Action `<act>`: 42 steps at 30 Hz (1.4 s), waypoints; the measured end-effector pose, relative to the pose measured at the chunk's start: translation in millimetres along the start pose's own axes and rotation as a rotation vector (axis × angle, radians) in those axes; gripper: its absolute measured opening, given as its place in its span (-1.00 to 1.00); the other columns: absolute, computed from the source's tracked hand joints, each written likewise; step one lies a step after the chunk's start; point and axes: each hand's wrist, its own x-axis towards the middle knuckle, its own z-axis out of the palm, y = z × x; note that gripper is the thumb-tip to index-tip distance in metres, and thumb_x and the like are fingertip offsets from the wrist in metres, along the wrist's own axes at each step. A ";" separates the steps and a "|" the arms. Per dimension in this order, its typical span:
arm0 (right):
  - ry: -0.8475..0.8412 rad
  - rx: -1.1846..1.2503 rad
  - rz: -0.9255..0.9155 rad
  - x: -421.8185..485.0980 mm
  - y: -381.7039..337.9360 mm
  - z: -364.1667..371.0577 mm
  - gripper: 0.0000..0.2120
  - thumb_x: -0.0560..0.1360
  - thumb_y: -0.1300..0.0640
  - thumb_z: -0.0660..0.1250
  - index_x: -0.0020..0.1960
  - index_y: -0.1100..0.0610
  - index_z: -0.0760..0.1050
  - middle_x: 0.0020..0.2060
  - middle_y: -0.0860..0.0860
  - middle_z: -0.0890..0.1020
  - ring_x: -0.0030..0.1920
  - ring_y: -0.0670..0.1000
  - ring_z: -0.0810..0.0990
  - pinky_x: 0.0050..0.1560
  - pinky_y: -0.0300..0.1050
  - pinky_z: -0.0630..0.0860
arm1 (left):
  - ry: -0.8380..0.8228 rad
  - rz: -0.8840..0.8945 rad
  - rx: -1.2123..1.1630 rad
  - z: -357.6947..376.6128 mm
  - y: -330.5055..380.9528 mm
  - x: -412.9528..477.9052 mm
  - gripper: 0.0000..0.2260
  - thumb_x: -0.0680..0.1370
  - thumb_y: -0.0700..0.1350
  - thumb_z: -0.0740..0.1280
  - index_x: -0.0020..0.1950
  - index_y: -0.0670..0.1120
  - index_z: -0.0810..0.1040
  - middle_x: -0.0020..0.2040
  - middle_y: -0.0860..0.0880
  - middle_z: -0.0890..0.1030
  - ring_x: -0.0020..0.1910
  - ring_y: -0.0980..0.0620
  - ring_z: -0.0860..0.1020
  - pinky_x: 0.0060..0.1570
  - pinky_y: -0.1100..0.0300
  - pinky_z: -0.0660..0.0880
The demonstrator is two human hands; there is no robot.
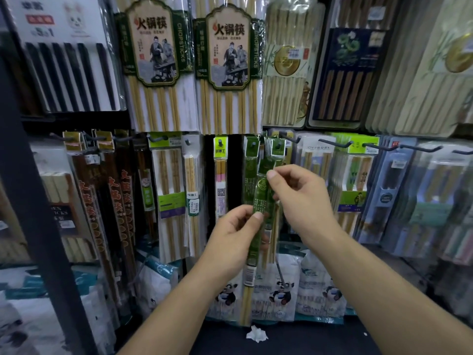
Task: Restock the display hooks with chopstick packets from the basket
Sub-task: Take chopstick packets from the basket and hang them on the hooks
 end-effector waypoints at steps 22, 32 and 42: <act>0.199 0.029 0.154 47.6 -0.2 -1.1 -0.72 0.56 0.09 0.41 -0.27 0.21 0.55 -0.37 -0.02 0.51 -0.37 -0.20 0.49 -0.05 -0.14 0.51 | 0.016 0.107 0.303 6.8 7.1 29.4 -0.89 0.62 -0.13 0.38 0.00 0.10 0.56 -0.17 0.00 0.55 -0.27 0.05 0.53 -0.16 -0.11 0.62; 0.193 -0.055 0.110 49.2 8.5 -1.9 -0.70 0.54 0.08 0.39 -0.33 0.17 0.51 -0.53 -0.11 0.40 -0.41 -0.11 0.40 -0.10 -0.18 0.49 | 0.014 0.147 0.564 5.6 4.0 29.9 -0.97 0.61 0.00 0.36 0.04 0.13 0.56 -0.18 0.13 0.59 -0.23 0.11 0.60 -0.15 0.01 0.66; 0.087 -0.189 0.061 29.3 42.3 -8.3 -0.75 0.60 -0.14 0.33 0.17 -0.02 0.50 -0.02 -0.19 0.59 -0.05 -0.26 0.56 -0.07 -0.27 0.43 | 0.102 0.110 0.531 23.9 2.8 42.1 -0.57 0.68 0.03 0.23 0.55 0.04 0.32 0.43 0.00 0.51 0.37 0.07 0.48 0.26 0.22 0.41</act>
